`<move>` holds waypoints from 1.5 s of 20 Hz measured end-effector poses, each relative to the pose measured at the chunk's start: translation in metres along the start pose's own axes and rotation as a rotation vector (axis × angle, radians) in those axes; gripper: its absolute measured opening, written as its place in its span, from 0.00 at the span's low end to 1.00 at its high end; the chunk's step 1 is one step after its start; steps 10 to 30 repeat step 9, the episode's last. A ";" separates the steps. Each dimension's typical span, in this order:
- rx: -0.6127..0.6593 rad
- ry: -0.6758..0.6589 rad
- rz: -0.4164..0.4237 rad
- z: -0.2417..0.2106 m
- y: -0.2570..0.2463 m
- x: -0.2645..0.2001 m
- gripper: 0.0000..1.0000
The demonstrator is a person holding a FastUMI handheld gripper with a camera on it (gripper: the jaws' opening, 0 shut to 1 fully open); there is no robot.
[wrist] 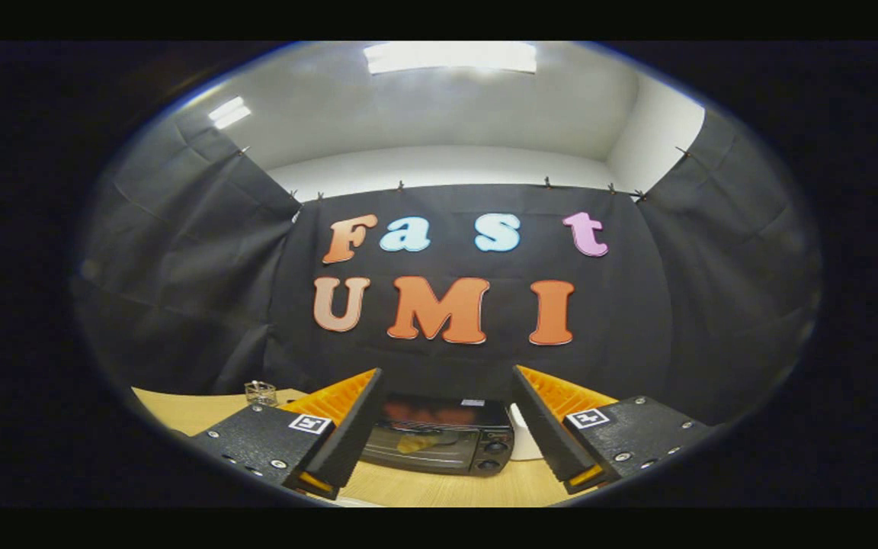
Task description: Open the toaster oven, put the food inside, and close the toaster oven door.
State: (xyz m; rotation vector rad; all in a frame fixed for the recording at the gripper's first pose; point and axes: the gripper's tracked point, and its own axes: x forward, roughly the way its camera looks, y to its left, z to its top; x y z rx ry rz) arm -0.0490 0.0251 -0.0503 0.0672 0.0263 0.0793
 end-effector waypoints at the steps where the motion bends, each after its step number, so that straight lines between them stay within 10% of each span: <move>1: -0.005 -0.002 0.000 0.000 0.001 0.000 0.96; 30: 0.026 0.020 -0.009 -0.007 0.000 0.003 0.97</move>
